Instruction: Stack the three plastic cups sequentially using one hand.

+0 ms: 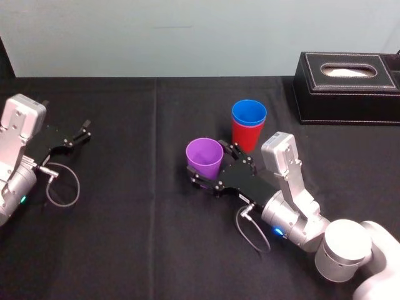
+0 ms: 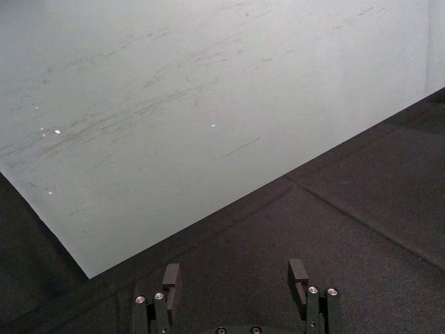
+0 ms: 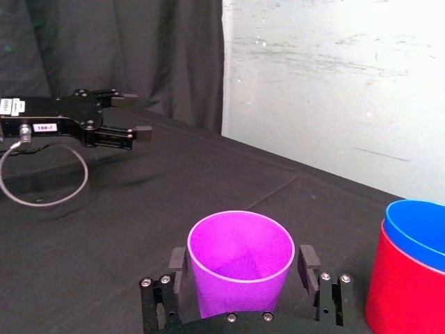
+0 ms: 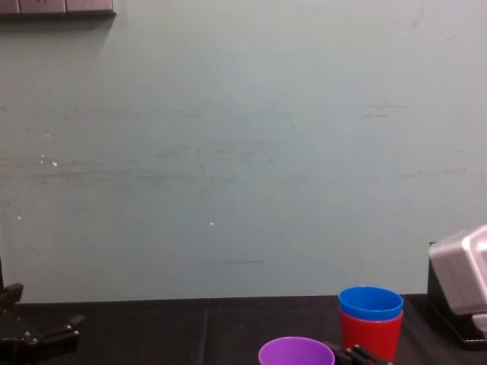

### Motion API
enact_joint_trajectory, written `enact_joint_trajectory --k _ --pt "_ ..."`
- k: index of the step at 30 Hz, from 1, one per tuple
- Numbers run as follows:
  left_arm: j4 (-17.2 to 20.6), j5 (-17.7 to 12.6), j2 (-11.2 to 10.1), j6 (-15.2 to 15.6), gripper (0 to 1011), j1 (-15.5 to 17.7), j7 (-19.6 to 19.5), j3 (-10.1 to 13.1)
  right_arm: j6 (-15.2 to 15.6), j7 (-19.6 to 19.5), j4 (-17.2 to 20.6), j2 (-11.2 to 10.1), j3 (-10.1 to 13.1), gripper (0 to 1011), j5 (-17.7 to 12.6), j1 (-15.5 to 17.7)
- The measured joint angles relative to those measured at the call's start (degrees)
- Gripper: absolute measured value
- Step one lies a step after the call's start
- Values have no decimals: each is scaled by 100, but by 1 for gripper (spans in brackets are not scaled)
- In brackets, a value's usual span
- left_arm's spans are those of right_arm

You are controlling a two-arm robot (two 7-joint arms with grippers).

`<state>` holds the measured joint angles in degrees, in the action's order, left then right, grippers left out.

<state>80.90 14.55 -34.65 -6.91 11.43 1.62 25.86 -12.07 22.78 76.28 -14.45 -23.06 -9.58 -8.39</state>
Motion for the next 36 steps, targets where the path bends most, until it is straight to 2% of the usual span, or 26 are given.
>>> enact_joint_trajectory --k 16,36 --pt "0 0 0 0 1005 0 0 0 39 8 -323 219 -5 1004 -56 -244" --pt "0 0 0 0 1005 0 0 0 104 20 -274 260 2 1004 -160 -201"
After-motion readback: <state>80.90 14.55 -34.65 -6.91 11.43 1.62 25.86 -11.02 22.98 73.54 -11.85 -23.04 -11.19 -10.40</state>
